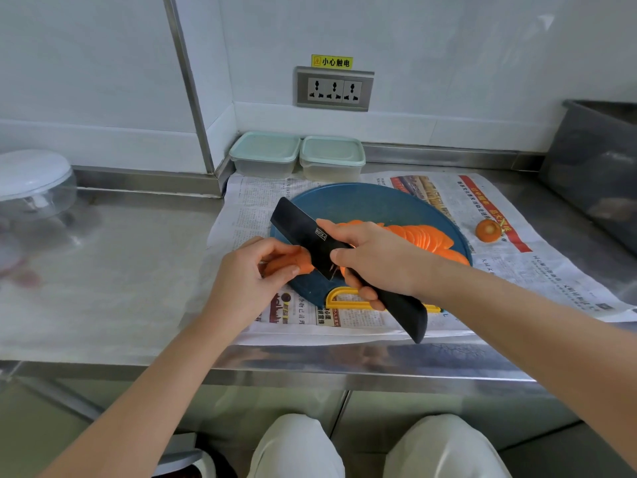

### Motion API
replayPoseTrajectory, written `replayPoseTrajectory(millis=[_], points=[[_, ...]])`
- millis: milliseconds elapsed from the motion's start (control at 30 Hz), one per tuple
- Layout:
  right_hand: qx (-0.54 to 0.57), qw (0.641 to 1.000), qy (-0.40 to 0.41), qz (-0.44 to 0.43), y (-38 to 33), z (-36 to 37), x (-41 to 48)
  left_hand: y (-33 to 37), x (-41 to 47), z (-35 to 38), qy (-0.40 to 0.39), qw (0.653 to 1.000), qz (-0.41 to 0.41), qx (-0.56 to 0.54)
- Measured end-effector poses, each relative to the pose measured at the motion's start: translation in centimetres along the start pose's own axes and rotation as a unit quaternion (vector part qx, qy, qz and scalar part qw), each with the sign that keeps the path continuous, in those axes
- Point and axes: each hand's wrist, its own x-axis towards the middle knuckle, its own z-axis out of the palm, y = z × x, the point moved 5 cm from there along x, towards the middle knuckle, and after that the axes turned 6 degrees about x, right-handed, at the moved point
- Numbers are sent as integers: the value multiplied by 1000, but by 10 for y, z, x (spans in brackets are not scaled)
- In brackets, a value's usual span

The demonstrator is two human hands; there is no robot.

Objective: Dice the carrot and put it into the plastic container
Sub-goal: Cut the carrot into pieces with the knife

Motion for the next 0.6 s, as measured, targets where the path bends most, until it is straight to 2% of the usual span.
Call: replayPoseTrajectory(millis=[133,267,333,467,600], points=[[-9,1000,0,1,6,10,5,6,-2,-1,3,1000,18,-17],[-113,990,67,-54,12,28,6,8,-3,-2,10,999,26,-39],[-124,987,81,-61,15,28,8,8,-4,-3,18,999,23,-36],[-152,984,74,-51,12,20,9,4,-5,-5,26,999,-11,-45],[-111,992,44,-34,13,10,5,0,-4,-5,-3,999,-21,-38]])
